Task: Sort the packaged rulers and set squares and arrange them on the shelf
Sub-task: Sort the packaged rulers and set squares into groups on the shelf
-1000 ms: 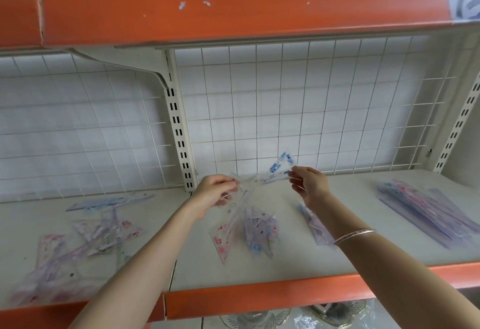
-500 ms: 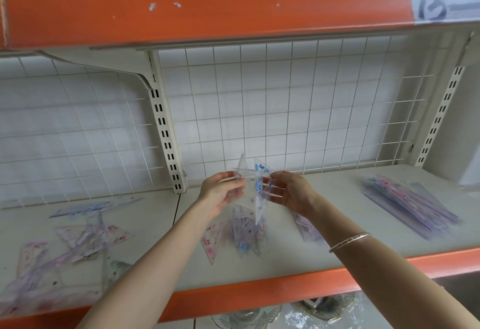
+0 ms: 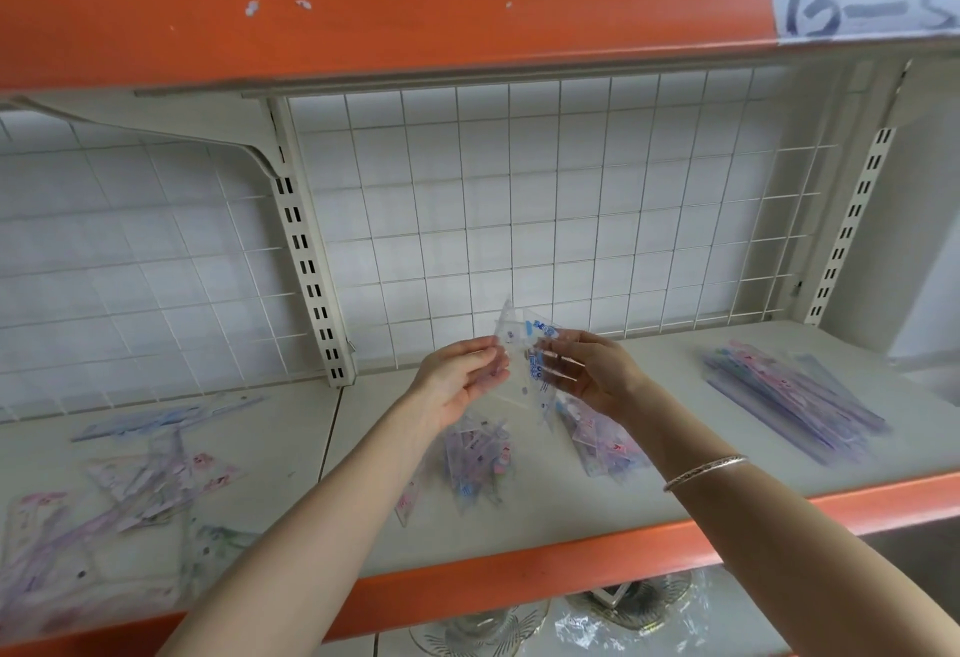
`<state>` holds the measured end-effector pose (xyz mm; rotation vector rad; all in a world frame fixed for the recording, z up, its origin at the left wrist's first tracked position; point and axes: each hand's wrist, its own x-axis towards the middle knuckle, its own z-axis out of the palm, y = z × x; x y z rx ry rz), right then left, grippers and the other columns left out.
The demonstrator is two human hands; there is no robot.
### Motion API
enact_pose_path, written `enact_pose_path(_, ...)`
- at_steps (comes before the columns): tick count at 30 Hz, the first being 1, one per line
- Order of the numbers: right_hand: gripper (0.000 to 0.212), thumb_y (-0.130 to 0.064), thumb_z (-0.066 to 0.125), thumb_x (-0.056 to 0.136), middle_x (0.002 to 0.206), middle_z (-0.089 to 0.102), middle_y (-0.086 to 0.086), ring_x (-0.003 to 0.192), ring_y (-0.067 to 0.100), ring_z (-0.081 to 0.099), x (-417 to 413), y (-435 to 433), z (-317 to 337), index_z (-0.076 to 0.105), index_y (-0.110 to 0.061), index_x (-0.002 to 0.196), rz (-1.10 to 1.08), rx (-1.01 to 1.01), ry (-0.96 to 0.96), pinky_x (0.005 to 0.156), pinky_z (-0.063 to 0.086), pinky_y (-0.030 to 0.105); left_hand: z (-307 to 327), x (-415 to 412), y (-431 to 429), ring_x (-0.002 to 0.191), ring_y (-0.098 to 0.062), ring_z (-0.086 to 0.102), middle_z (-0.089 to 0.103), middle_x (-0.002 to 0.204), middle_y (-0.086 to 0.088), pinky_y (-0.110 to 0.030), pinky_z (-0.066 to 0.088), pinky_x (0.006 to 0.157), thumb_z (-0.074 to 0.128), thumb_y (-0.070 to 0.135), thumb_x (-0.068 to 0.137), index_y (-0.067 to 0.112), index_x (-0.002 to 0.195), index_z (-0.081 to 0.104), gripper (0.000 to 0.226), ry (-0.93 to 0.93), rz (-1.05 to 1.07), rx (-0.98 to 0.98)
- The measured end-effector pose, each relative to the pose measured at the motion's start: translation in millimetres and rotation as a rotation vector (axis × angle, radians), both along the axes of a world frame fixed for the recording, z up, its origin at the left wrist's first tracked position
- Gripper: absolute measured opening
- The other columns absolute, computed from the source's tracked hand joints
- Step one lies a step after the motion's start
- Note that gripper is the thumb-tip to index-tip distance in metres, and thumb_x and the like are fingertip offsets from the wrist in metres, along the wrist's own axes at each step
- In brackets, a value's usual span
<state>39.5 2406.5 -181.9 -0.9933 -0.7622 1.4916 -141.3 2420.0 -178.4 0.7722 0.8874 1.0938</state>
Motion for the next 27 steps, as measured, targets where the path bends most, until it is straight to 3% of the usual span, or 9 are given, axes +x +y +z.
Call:
enact_pose_path(3,0.01,0.007,0.051,0.09,0.08,0.067,0.012,0.063,0.02,0.064,4,-4,3,0.057,0.0,0.094,0.045,-0.008,-0.087,0.058,0.056,0.03,4,19,-3,0.076,-0.02,0.068,0.07,0.086,-0.013,-0.029,0.06,0.067,0.053,-0.01,0.09,0.0,0.098,0.064,0.016,0.043,-0.075,0.012)
enact_pose_path(5,0.011,0.006,0.051,0.091,0.084,0.066,0.013,0.069,0.022,0.063,9,-6,4,0.058,-0.001,0.094,0.015,0.006,-0.158,0.067,0.055,0.033,5,30,-5,0.08,-0.019,0.065,0.069,0.092,-0.011,-0.028,0.058,0.072,0.051,-0.007,0.092,0.001,0.103,0.065,0.02,0.132,-0.112,0.042)
enact_pose_path(7,0.015,0.006,0.051,0.092,0.086,0.067,0.013,0.072,0.022,0.064,17,-5,4,0.057,-0.003,0.102,-0.077,0.018,-0.242,0.068,0.054,0.034,-1,35,-1,0.089,-0.016,0.061,0.068,0.105,-0.009,-0.024,0.052,0.076,0.054,0.0,0.092,0.008,0.111,0.066,0.024,0.433,-0.083,0.176)
enact_pose_path(11,0.029,0.009,0.051,0.089,0.085,0.065,0.014,0.063,0.019,0.06,36,4,-4,0.052,-0.006,0.114,-0.25,-0.038,-0.423,0.046,0.049,0.022,-16,30,9,0.11,-0.015,0.056,0.062,0.124,-0.001,-0.023,0.041,0.088,0.058,0.014,0.089,0.018,0.122,0.064,0.033,1.158,0.001,0.558)
enact_pose_path(15,0.032,0.009,0.058,0.086,0.096,0.063,0.02,0.066,0.021,0.06,48,12,-25,0.057,0.0,0.117,-0.274,-0.109,-0.663,0.067,0.056,0.033,-24,27,14,0.127,-0.022,0.044,0.047,0.139,-0.001,-0.034,0.036,0.103,0.053,0.026,0.094,0.023,0.13,0.056,0.036,1.619,-0.145,0.76)
enact_pose_path(18,0.035,0.008,0.05,0.086,0.099,0.061,0.014,0.079,0.025,0.06,48,5,-33,0.058,-0.003,0.118,-0.214,-0.097,-0.888,0.073,0.054,0.032,-28,28,14,0.131,-0.022,0.038,0.042,0.143,0.0,-0.036,0.027,0.108,0.049,0.035,0.096,0.024,0.134,0.051,0.04,1.755,-0.175,0.776)
enact_pose_path(22,0.04,0.005,0.05,0.085,0.111,0.062,0.01,0.095,0.028,0.062,47,-3,-32,0.064,-0.011,0.119,-0.123,-0.022,-1.064,0.057,0.043,0.016,-30,30,12,0.14,-0.02,0.027,0.035,0.15,0.001,-0.045,0.006,0.117,0.042,0.045,0.098,0.026,0.137,0.049,0.044,1.864,-0.179,0.769)
enact_pose_path(25,0.033,-0.002,0.054,0.088,0.116,0.062,0.01,0.096,0.025,0.061,52,-5,-31,0.066,-0.015,0.116,-0.079,0.0,-1.054,0.059,0.043,0.017,-31,32,9,0.143,-0.02,0.019,0.032,0.152,0.001,-0.048,-0.002,0.117,0.037,0.049,0.098,0.026,0.138,0.048,0.047,1.878,-0.194,0.725)
enact_pose_path(27,0.027,-0.006,0.054,0.09,0.118,0.063,0.01,0.082,0.013,0.058,55,-5,-29,0.069,-0.015,0.112,-0.086,0.025,-1.049,0.059,0.04,0.016,-31,33,7,0.144,-0.02,0.016,0.031,0.152,0.0,-0.048,-0.004,0.116,0.035,0.051,0.098,0.026,0.138,0.048,0.048,1.877,-0.196,0.7)
